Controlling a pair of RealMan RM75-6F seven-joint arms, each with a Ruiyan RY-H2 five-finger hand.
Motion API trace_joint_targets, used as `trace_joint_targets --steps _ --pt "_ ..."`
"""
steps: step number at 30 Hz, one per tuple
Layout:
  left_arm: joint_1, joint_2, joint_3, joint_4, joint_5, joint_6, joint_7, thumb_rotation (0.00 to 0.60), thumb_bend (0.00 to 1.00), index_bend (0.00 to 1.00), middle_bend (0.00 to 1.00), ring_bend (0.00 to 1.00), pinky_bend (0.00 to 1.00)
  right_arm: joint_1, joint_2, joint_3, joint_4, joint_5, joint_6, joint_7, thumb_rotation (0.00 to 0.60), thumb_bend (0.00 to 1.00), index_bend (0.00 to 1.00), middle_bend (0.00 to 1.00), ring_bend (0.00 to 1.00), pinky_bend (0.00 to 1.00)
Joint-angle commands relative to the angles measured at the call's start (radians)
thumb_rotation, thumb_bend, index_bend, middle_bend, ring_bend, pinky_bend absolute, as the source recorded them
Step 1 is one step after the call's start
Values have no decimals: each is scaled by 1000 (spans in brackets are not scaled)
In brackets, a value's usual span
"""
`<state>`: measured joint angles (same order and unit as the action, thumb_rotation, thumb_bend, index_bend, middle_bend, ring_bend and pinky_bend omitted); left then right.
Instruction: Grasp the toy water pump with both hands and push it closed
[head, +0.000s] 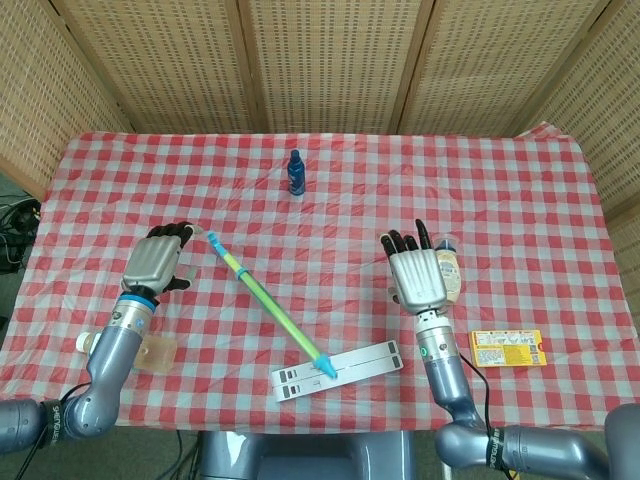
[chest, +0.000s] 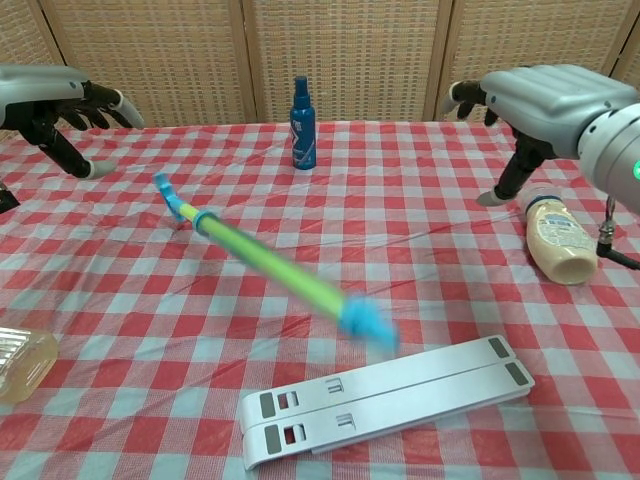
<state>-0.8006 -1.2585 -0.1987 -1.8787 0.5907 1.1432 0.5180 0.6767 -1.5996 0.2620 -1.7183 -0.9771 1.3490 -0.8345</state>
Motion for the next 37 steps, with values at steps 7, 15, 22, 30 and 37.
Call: trace_joint_targets --steps 7,15,22,30,37 --pt "114 32 44 -3 189 35 -159 600 404 103 1 33 22 -38 43 -36 15 14 -4 28 600 290 98 32 26 0" --pt "255 22 121 47 475 161 -315 600 396 96 0 0 0 -107 104 -95 18 -77 1 168 600 277 76 0 0 0" --pt "373 -27 212 128 630 306 -272 600 240 2 0 0 0 -193 157 -197 42 -256 65 296 600 225 3 0 0 0" --pt "510 -87 294 223 733 441 -204 600 21 0 0 0 0 -305 212 -280 90 -433 177 470 600 148 0 0 0 0" --pt "612 -88 357 239 817 513 -192 600 21 0 0 0 0 -414 224 -331 199 -517 279 567 600 135 0 0 0 0"
